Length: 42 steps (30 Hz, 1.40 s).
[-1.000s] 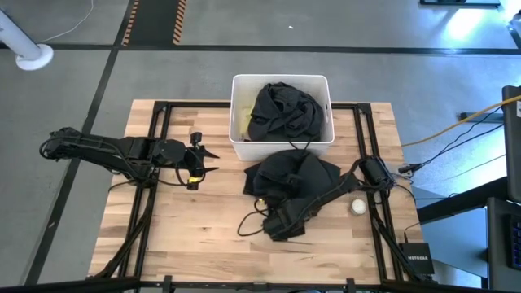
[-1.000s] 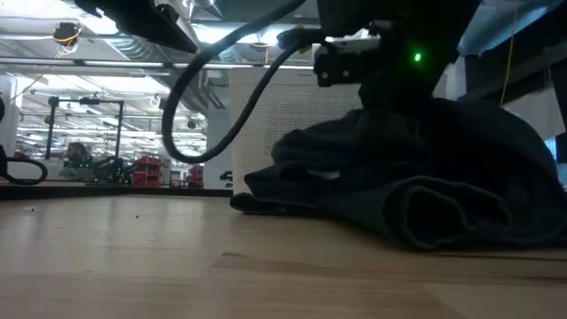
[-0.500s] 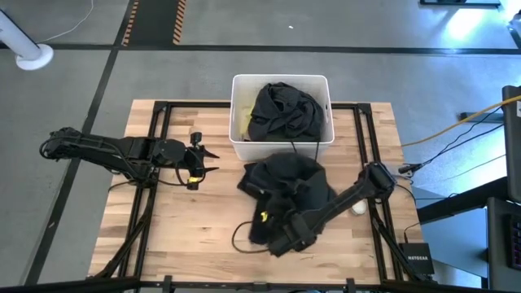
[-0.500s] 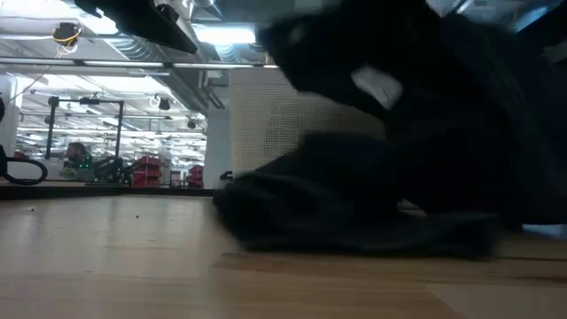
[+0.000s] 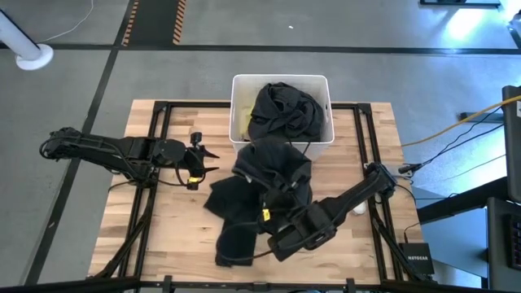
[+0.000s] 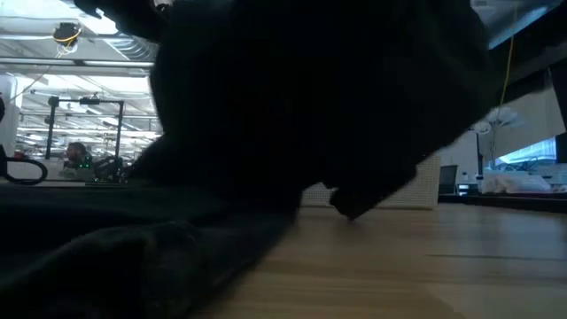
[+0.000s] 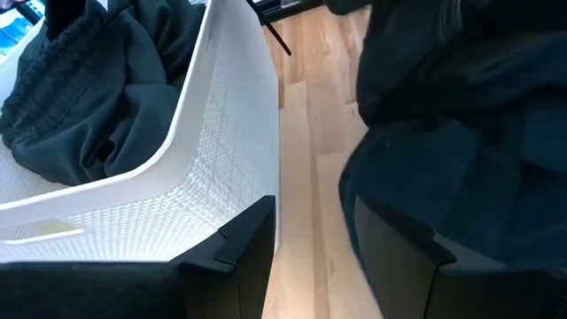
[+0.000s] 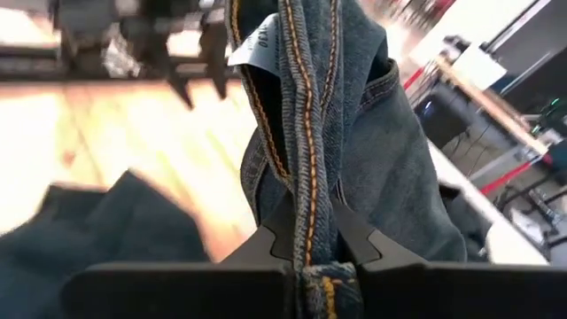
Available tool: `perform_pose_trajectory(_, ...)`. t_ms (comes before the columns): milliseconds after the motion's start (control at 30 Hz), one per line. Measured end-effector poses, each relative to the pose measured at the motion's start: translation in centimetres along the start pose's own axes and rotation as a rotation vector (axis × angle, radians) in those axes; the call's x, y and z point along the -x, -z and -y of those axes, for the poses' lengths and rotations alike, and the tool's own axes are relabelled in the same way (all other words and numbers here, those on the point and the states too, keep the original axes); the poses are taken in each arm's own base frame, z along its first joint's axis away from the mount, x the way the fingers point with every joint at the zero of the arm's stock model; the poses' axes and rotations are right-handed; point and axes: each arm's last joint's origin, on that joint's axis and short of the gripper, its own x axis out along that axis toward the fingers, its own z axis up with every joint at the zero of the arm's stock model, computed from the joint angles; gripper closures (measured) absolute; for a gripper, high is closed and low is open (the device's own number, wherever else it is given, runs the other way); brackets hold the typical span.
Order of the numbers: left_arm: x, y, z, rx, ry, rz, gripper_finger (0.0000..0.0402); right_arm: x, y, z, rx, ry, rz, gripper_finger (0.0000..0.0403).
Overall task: Sort clothes
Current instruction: Put the blue pants into the white bin
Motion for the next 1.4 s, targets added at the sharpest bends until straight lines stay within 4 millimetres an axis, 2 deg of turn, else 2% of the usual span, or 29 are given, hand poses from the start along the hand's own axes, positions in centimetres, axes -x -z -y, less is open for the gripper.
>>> perform_pose_trajectory(100,0.0,0.0,0.0,-0.006,0.000,0.001,0.0249,0.4,-0.6,0.8,0.003,0.029,0.059,0.0378)
perform_pose_trajectory(300,0.0,0.0,0.0,-0.008,0.008,0.000,0.0249,0.3,-2.7,3.7,-0.035,0.096,0.136,0.0378)
perform_pose_trajectory(467,0.0,0.3,0.6,-0.015,0.176,-0.002,0.0249,-0.7,-4.7,5.9,-0.030,0.131,0.159,0.0378)
perform_pose_trajectory(767,0.0,0.3,0.6,-0.015,0.189,-0.002,0.0249,-1.1,-11.5,13.0,-0.090,0.175,0.319,0.0378)
perform_pose_trajectory(967,0.0,0.3,0.6,-0.012,0.188,-0.002,0.0249,-2.0,-15.1,19.3,-0.158,0.254,0.504,0.0378)
perform_pose_trajectory(1067,0.0,0.3,0.6,-0.013,0.188,-0.002,0.0249,-3.2,-15.7,22.3,-0.198,0.318,0.559,0.0378)
perform_pose_trajectory(1200,0.0,0.3,0.6,-0.020,0.187,-0.001,0.0249,-6.1,-15.5,24.8,-0.215,0.391,0.512,0.0378)
perform_pose_trajectory(1300,0.0,0.3,0.6,-0.024,0.187,-0.001,0.0249,-9.3,-14.5,25.3,-0.206,0.397,0.412,0.0379)
perform_pose_trajectory(1400,0.0,0.3,0.6,-0.026,0.188,-0.002,0.0249,-13.0,-12.5,25.3,-0.212,0.368,0.261,0.0378)
